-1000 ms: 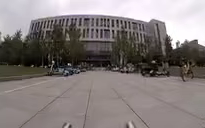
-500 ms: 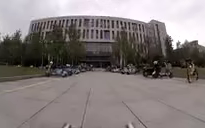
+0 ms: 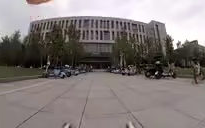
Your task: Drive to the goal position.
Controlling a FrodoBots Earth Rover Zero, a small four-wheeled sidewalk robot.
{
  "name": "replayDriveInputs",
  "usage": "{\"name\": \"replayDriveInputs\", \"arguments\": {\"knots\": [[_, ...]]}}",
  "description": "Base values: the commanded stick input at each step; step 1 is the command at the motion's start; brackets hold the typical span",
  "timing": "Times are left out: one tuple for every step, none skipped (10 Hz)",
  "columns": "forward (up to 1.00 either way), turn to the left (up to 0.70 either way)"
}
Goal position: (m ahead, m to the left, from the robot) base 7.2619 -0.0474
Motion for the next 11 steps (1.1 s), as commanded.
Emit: {"name": "replayDriveInputs", "arguments": {"knots": [[0.7, 0.08], [0.7, 0.14], [0.7, 0.14], [0.7, 0.14], [0.7, 0.12], [0.7, 0.1], [0.7, 0.03], [0.7, 0.0], [0.7, 0.0], [0.7, 0.0], [0.7, 0.0]]}}
